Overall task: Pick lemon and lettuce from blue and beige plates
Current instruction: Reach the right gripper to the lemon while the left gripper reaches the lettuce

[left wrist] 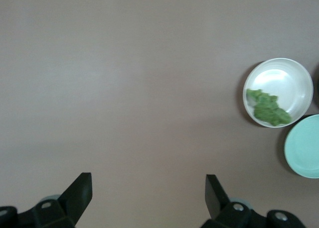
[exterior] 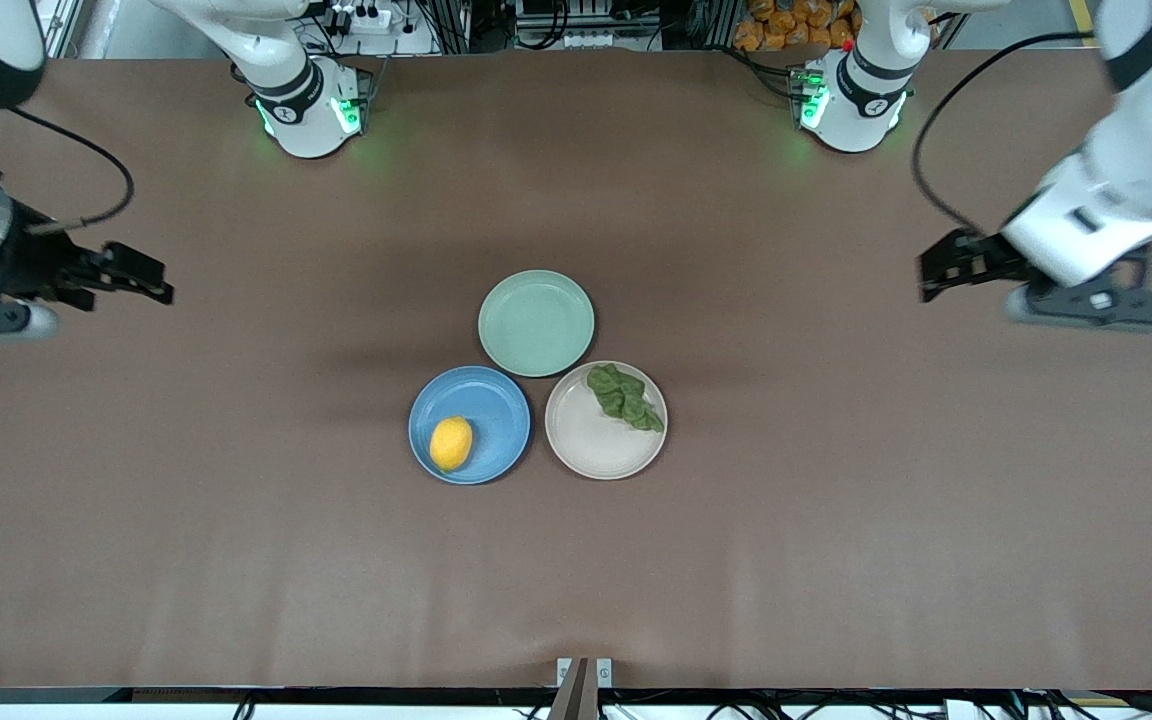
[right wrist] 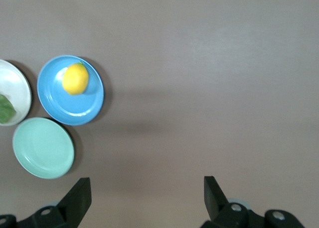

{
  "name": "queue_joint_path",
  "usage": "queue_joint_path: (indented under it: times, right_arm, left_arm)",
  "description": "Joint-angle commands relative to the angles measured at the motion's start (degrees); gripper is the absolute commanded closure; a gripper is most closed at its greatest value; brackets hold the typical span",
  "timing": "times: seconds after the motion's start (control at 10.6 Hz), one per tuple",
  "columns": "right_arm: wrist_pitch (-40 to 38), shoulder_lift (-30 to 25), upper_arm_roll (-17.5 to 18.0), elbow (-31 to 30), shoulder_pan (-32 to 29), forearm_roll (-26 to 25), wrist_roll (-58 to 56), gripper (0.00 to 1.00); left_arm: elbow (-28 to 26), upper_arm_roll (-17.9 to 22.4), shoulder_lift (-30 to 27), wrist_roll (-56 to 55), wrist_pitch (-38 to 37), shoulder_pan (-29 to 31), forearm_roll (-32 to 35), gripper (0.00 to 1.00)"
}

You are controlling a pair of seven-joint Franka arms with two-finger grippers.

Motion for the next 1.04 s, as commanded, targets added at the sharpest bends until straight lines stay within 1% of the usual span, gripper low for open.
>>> queue_joint_path:
  times: [0.0,0.19,0.28,0.38,0.47,0.66,0.95]
  right_arm:
    - [7.65,7.63,0.10,0.68,4.06,0.79,8.77,0.00]
    - [15.65,13.26,0.19,0.68,6.26,0.79,10.65,0.00]
    - [20.12,15.72,0.11,0.42,8.27,0.70,13.96,0.00]
    - [24.17,18.44,0.10,0.59,10.64,0.35,20.61,0.00]
    - [27.00,20.73,0.10,0.59,12.41,0.26,24.50,0.00]
    - [27.99,24.52,0.10,0.59,15.22,0.26,25.77,0.00]
    - [33.51,29.44,0.10,0.68,18.56,0.78,31.04,0.00]
  left_arm:
    - [0.60,0.26,4.34,-8.81,4.58,-6.93,-0.47,0.00]
    - [0.51,0.26,9.08,-11.84,11.60,-11.51,-0.64,0.00]
    - [0.60,0.17,12.06,-12.02,15.38,-13.79,-1.08,0.00]
    - [0.60,0.17,14.96,-12.98,19.42,-15.64,-1.26,0.00]
    - [0.60,0.17,17.86,-13.77,22.59,-17.14,-1.08,0.00]
    - [0.60,0.43,23.05,-14.04,28.48,-20.74,-0.64,0.00]
    - [0.60,0.43,28.77,-13.96,34.99,-22.69,-0.64,0.00]
